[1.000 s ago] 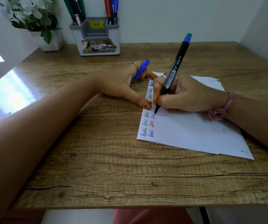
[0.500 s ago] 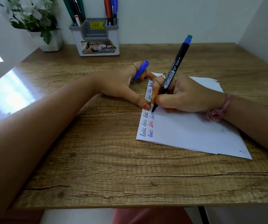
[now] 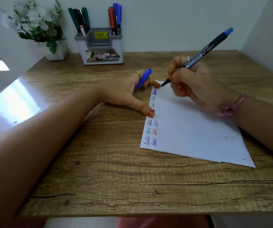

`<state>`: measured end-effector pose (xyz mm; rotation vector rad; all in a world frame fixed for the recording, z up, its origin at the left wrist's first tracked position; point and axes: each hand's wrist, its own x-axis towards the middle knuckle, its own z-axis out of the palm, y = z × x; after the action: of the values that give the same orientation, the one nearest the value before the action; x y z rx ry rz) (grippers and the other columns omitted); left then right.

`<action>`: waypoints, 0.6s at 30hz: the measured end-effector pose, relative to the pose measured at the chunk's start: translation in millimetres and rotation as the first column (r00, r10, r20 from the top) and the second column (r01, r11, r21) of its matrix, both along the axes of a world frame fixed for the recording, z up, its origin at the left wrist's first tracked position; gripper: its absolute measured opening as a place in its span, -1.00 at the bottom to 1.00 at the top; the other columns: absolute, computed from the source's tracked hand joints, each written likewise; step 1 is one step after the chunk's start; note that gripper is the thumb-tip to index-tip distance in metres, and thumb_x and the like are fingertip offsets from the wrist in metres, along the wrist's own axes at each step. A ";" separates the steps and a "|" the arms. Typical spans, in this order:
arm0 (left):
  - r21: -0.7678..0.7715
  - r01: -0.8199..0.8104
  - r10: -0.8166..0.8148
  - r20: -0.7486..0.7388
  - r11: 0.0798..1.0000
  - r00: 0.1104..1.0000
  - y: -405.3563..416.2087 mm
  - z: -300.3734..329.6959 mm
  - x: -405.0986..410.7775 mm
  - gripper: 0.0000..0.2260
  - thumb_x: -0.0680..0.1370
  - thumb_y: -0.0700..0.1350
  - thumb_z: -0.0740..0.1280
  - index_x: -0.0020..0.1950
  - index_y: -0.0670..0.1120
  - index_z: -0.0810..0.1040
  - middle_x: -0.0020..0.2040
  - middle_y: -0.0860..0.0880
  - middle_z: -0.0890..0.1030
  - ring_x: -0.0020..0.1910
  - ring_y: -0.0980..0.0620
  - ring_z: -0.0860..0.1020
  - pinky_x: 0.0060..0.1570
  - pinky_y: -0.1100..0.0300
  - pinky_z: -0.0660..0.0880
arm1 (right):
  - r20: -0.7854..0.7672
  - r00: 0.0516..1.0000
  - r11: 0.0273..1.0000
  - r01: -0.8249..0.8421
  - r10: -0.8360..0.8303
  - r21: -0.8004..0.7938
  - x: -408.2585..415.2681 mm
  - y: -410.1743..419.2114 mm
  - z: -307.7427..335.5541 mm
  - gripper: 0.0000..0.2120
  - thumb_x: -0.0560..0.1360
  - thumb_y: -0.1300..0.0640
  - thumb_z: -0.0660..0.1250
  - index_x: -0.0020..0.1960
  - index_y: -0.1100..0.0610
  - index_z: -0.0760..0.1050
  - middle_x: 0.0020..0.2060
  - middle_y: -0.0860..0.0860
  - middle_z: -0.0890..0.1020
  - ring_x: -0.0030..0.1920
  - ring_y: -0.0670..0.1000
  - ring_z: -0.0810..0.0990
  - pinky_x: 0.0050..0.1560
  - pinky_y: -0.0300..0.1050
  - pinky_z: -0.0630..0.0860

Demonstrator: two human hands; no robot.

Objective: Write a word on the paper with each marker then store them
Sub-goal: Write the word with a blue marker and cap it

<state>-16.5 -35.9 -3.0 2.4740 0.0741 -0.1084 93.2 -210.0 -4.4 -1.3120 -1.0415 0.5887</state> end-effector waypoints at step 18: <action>0.208 -0.062 0.004 0.267 0.976 0.964 -6.6 -0.2 1.8 -0.60 0.44 0.30 0.21 -0.03 -0.02 0.49 -0.14 0.01 0.57 -0.27 0.14 0.47 -0.24 0.27 0.32 | 0.122 0.981 0.988 0.152 -0.153 0.018 10.6 -15.4 15.1 -0.95 0.41 0.18 0.28 -0.23 0.13 0.44 -0.31 0.05 0.70 -0.44 -0.06 0.50 -0.38 -0.23 0.39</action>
<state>-14.7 -42.5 -3.2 2.6781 0.0126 0.2599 103.8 -225.4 10.7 -1.4209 -1.0311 0.3916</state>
